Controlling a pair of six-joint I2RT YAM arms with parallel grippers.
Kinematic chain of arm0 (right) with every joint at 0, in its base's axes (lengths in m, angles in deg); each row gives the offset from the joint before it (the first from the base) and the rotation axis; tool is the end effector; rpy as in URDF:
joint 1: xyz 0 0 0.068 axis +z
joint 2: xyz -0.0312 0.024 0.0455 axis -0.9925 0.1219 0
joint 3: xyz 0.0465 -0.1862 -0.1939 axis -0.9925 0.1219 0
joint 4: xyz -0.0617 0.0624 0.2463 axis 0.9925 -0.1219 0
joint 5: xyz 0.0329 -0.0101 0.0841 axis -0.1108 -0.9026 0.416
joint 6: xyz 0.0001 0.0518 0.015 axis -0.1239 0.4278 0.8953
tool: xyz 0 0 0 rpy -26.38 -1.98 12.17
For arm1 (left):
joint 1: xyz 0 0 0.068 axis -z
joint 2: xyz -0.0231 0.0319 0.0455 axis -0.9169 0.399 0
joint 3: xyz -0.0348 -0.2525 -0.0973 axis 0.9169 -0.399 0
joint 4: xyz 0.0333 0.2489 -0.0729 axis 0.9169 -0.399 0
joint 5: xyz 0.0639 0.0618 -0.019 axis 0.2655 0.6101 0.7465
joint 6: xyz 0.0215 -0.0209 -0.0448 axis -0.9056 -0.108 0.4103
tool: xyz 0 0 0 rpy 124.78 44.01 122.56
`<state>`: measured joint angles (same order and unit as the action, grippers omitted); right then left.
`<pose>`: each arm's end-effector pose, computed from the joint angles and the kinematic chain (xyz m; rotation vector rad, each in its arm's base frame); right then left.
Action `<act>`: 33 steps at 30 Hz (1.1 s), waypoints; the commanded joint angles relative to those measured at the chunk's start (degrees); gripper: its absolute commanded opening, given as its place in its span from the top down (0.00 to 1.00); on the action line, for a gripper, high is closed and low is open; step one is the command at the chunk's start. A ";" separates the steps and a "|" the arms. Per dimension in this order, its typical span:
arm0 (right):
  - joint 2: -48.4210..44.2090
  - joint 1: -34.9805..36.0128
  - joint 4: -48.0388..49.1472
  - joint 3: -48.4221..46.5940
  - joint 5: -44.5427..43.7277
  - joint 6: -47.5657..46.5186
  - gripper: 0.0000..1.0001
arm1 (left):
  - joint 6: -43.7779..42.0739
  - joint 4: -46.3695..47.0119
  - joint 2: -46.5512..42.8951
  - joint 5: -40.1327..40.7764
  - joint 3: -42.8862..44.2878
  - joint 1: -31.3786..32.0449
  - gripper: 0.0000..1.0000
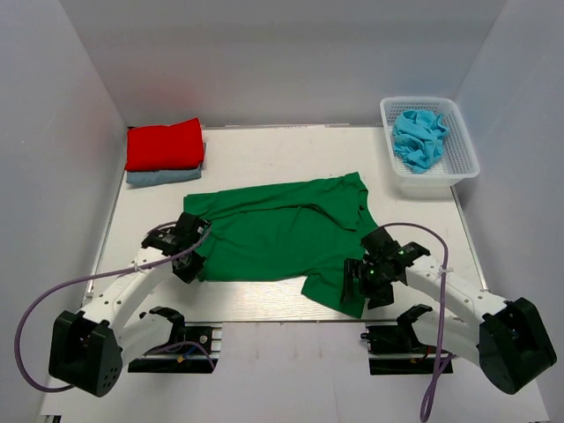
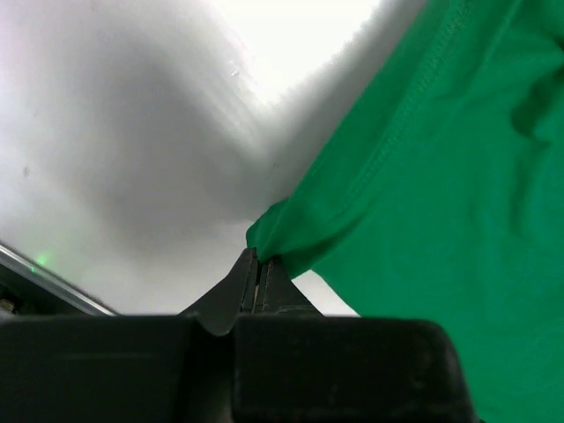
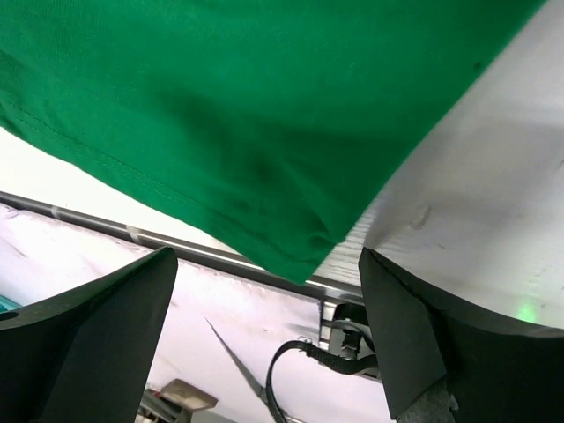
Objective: Fold and stack the t-shirts
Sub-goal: Grap the side of the flattened tshirt closest away from the robot with both arms
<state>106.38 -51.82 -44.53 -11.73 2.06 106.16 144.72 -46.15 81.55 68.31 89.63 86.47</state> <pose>0.1295 0.0871 0.1614 -0.0065 2.9732 0.4928 0.1502 -0.0441 0.1973 -1.2062 2.5414 0.1114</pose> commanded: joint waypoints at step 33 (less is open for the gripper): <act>13.30 -2.43 -0.26 -31.33 -15.48 -1.63 1.00 | 22.19 -7.30 -7.64 3.31 1.76 -0.30 0.97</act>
<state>117.88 -52.78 -44.61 -37.72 -11.08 107.45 152.42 -55.22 72.00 67.24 88.25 86.47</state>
